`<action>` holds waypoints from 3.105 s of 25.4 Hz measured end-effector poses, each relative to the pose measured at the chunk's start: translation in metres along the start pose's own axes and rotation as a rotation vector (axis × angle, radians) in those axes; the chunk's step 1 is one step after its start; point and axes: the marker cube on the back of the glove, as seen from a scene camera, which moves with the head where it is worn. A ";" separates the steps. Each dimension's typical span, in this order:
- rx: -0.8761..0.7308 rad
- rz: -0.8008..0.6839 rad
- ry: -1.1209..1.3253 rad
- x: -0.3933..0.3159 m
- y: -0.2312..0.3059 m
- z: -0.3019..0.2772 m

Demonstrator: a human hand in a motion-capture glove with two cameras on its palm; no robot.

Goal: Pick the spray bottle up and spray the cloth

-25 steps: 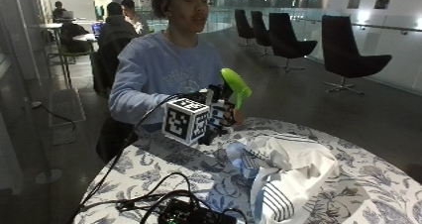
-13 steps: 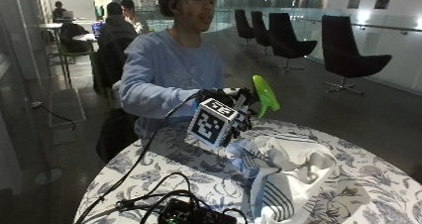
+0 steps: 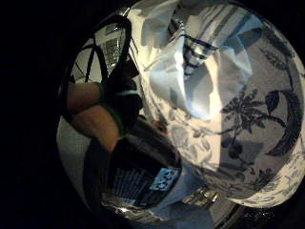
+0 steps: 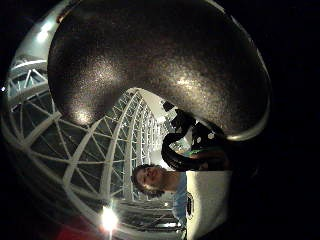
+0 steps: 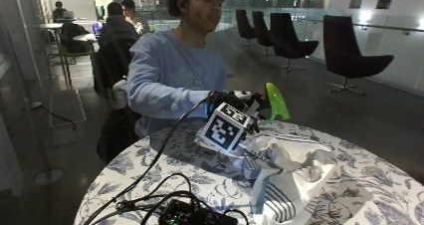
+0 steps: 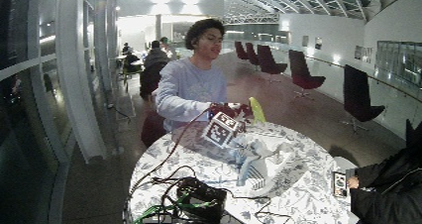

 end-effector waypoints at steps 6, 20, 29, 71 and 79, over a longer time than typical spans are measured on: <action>-0.008 0.028 -0.068 0.000 -0.002 0.002; 0.006 0.025 -0.071 0.000 -0.006 0.005; 0.046 -0.420 0.038 -0.032 -0.011 0.054; 0.152 -0.743 0.512 0.017 0.000 0.094; 0.395 -0.637 0.868 0.089 0.086 0.008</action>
